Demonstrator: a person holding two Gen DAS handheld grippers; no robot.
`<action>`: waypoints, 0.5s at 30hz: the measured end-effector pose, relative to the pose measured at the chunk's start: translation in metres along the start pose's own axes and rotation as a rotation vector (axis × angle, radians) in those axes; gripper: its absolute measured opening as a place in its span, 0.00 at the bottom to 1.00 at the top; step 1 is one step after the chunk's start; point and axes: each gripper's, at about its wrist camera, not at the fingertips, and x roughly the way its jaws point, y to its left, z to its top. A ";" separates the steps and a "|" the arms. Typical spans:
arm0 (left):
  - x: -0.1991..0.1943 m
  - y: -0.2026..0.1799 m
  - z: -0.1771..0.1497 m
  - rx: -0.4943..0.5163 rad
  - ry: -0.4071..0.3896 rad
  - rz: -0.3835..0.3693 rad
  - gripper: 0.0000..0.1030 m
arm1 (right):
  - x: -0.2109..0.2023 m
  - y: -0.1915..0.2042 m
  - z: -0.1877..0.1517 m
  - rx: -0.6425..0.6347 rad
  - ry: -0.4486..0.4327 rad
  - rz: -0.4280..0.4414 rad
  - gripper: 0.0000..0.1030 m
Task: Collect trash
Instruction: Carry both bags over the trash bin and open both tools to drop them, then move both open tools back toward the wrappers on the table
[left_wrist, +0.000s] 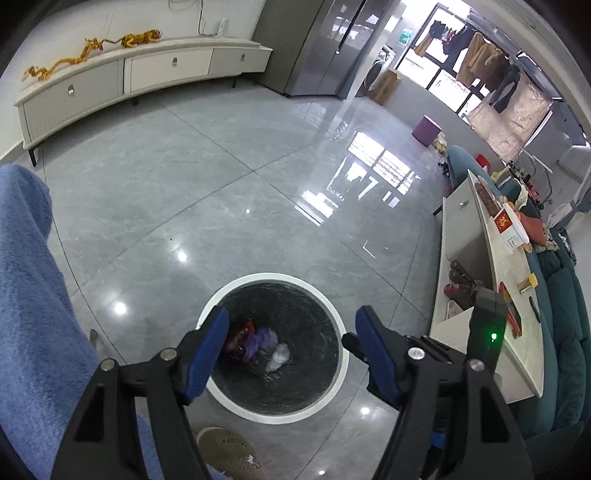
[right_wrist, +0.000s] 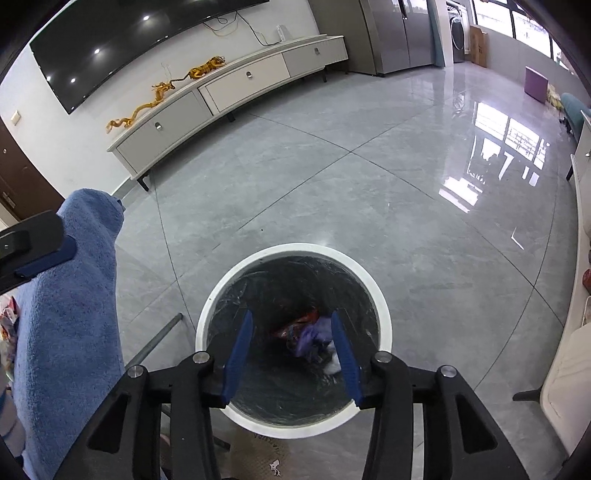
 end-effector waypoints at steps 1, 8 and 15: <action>-0.004 0.000 -0.002 0.000 -0.005 0.006 0.68 | -0.001 0.000 0.000 0.001 -0.001 0.000 0.41; -0.053 0.004 -0.016 0.017 -0.082 0.053 0.68 | -0.036 0.014 -0.004 -0.016 -0.051 0.012 0.41; -0.122 0.017 -0.041 0.034 -0.184 0.105 0.68 | -0.092 0.044 -0.013 -0.060 -0.142 0.028 0.41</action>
